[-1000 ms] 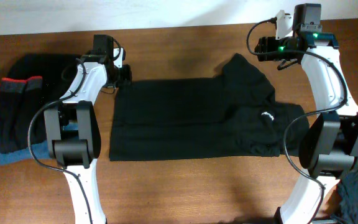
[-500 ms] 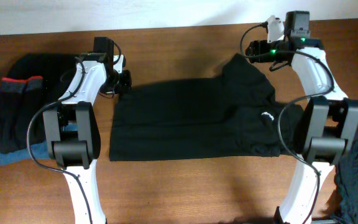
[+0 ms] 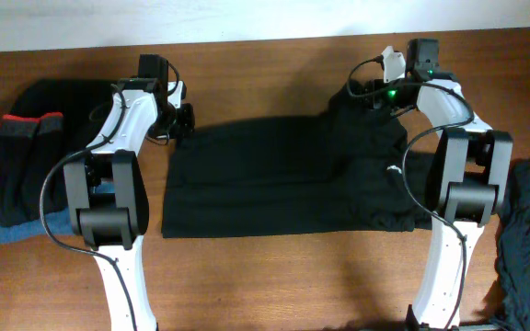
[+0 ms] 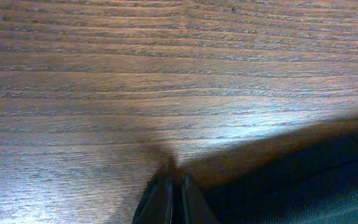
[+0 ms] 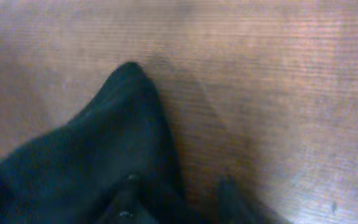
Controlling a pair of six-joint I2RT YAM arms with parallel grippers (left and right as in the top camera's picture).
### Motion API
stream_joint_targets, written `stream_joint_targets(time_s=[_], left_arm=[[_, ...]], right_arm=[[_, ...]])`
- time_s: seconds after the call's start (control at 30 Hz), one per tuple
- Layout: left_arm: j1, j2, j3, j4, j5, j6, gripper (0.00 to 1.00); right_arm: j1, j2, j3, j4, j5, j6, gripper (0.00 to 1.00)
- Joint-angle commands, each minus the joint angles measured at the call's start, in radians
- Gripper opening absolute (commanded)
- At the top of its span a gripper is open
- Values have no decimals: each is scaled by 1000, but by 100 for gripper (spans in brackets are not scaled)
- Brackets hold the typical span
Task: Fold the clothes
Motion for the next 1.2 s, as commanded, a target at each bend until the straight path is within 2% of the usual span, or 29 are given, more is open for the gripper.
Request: stream_joint_targets(time_s=[0.0, 0.03, 0.07, 0.43, 0.77, 0.93, 1.17], left_arm=[[-2, -4, -8, -16, -5, 8, 1], [-2, -4, -8, -15, -5, 8, 1], [-2, -4, -8, -15, -5, 8, 1], [28, -82, 6, -12, -5, 1, 1], [27, -94, 6, -54, 19, 1, 1], [27, -94, 5, -71, 31, 1, 1], [27, -94, 5, -141, 48, 1, 0]], right_arm=[[4, 14, 0, 3, -13, 3, 14], [4, 14, 5, 3, -13, 9, 5], [3, 14, 10, 2, -13, 19, 4], [-56, -82, 82, -78, -25, 159, 4], [-65, -126, 130, -306, -81, 159, 4], [-68, -140, 130, -380, -163, 159, 4], [-68, -162, 130, -481, -170, 132, 4]])
